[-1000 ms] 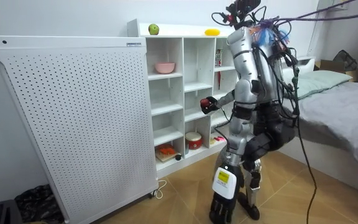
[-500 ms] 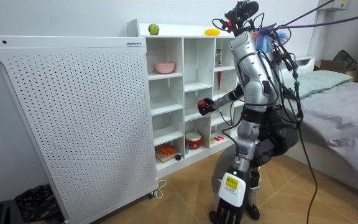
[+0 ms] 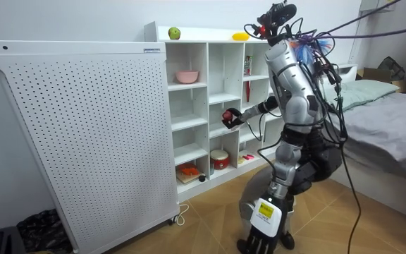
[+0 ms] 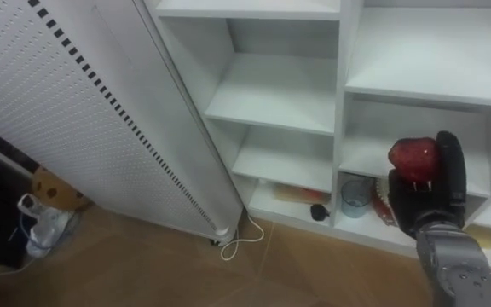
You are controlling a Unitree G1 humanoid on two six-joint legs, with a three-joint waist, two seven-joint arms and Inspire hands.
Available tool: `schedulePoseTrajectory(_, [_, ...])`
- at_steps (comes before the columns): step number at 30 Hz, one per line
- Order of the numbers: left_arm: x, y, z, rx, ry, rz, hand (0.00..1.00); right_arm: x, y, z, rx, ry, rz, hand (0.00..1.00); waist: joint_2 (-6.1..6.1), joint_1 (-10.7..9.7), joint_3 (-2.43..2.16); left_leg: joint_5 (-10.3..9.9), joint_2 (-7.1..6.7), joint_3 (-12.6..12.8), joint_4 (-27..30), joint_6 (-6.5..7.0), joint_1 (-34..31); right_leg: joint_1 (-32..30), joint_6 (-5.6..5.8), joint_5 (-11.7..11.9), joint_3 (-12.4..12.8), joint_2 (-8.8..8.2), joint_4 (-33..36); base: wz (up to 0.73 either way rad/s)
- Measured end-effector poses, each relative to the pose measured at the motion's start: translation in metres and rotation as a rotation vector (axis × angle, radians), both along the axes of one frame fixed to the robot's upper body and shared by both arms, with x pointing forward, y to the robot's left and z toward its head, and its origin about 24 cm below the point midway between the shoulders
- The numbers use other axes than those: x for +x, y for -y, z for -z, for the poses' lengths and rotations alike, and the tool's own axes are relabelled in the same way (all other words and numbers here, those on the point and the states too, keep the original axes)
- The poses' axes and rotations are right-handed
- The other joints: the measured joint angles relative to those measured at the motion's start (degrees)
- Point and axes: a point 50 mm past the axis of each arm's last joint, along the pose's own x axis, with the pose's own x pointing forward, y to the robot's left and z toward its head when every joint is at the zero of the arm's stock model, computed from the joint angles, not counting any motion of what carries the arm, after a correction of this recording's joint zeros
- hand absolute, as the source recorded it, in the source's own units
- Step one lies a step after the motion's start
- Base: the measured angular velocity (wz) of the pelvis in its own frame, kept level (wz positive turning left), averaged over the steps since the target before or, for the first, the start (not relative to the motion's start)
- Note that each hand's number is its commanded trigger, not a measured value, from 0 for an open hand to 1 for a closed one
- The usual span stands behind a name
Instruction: Arrange fruit in the closet
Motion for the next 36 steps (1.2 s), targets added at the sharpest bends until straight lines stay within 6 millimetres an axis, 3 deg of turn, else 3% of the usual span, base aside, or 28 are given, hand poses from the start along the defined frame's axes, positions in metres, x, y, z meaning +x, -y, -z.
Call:
schedulePoseTrajectory(6, [0.0,0.0,-0.001,0.005,0.008,0.001,0.0,-0.001,0.008,-0.007,-0.008,-0.028,0.023,0.0,-0.01,-0.06,0.01,-0.01,-0.15,0.17,-0.06,0.02,0.0,-0.09,-0.02,-0.06,-0.01,-0.35,0.17,0.0])
schedulePoseTrajectory(14, [0.001,-0.008,-0.005,0.035,0.037,0.008,0.0,0.004,0.02,-0.039,-0.038,0.022,0.057,0.0,-0.02,-0.33,0.01,-0.01,-0.06,0.35,-0.02,0.06,0.16,0.27,-0.04,-0.05,-0.4,-0.58,0.08,0.0])
schedulePoseTrajectory(36, [-0.006,-0.007,-0.004,0.033,0.022,0.01,0.0,0.003,0.021,-0.035,-0.031,-0.058,0.076,0.0,0.23,-0.09,-0.06,-0.19,0.03,0.72,-0.48,0.25,2.4,2.26,0.06,-0.26,-0.36,-0.66,-0.15,0.0])
